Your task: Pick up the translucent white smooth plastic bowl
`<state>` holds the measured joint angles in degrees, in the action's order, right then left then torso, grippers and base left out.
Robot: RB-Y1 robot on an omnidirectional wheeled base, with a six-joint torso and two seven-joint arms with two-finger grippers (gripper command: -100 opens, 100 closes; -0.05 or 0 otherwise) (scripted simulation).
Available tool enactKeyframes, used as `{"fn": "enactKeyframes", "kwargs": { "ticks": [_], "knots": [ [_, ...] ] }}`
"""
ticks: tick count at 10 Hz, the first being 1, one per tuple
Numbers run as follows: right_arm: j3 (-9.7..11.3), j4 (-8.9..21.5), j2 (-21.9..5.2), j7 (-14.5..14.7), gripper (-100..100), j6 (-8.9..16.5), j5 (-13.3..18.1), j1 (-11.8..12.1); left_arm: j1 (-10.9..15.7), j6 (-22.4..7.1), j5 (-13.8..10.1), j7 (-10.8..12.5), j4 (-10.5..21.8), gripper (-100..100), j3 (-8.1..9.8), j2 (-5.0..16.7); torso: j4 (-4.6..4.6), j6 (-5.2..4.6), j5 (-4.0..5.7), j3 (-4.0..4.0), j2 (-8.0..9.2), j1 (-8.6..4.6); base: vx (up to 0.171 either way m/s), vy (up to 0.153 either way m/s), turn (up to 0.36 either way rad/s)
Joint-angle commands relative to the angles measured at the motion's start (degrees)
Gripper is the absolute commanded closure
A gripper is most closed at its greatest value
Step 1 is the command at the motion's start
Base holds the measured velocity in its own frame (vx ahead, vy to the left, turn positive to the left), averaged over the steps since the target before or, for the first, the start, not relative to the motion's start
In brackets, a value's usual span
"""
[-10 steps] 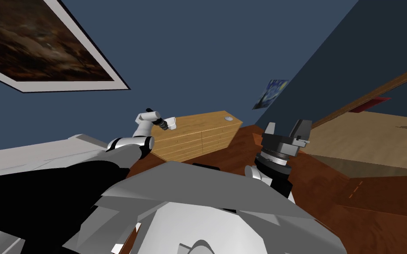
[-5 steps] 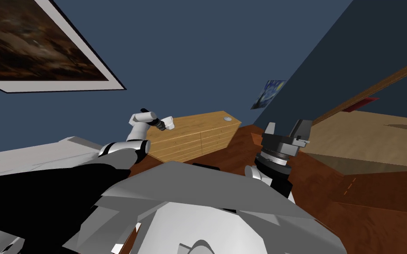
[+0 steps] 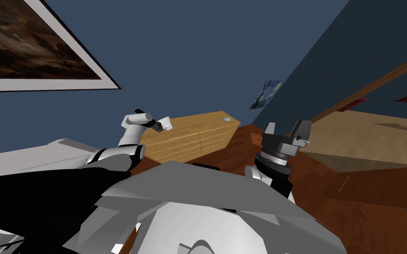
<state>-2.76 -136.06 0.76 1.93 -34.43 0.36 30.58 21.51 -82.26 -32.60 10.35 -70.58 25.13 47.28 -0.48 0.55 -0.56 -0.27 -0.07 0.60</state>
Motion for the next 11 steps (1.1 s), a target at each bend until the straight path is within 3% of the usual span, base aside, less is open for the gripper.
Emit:
{"fn": "enactKeyframes", "kwargs": {
  "ticks": [1,2,4,5,6,9,10,11],
  "knots": [
    [0.0,0.0,0.0,0.0,0,0.0,0.0,0.0,-1.3,0.0,-0.1,-0.2,-2.7,100,-0.07,0.3,0.0,0.0,0.0,0.0,0.0,0.0,0.009,0.0,0.029],
    [0.0,0.0,0.0,0.0,0,0.0,0.0,0.0,-3.9,-2.2,-3.0,1.6,-4.5,100,1.74,2.1,0.04,-0.06,0.04,0.06,0.08,0.0,0.043,-0.016,-0.136],
    [0.0,0.0,0.0,0.0,0,0.0,0.0,0.0,-7.7,-2.2,-3.5,1.6,-8.1,100,1.74,2.1,0.04,-0.11,0.11,0.01,-0.03,-0.13,0.052,-0.006,-0.033],
    [0.0,0.0,0.0,0.0,0,0.0,0.0,0.0,-8.1,-2.2,-3.5,1.6,-10.0,100,1.74,2.1,0.04,-0.07,0.1,0.03,0.02,-0.11,0.008,0.002,0.021],
    [0.0,0.0,0.0,0.0,0,0.0,0.0,0.0,-10.6,-4.5,-6.3,3.4,-11.9,100,3.54,3.9,0.08,-0.11,0.15,0.09,0.11,-0.12,0.045,-0.004,-0.106],
    [0.0,0.0,0.0,0.0,0,0.0,0.0,0.0,-14.8,-4.5,-6.8,3.4,-16.9,100,3.54,3.9,0.09,-0.13,0.21,0.08,0.07,-0.25,0.037,-0.005,-0.028],
    [0.0,0.0,0.0,0.0,0,0.0,0.0,0.0,-14.8,-4.5,-6.8,3.4,-17.6,100,3.54,3.9,0.12,-0.13,0.25,0.14,0.17,-0.27,-0.003,-0.004,0.014],
    [0.0,0.0,0.0,0.0,0,0.0,0.0,0.0,-17.6,-6.7,-9.7,5.1,-19.7,100,5.35,5.7,0.16,-0.18,0.29,0.19,0.23,-0.3,0.04,-0.001,-0.12]
  ]
}}
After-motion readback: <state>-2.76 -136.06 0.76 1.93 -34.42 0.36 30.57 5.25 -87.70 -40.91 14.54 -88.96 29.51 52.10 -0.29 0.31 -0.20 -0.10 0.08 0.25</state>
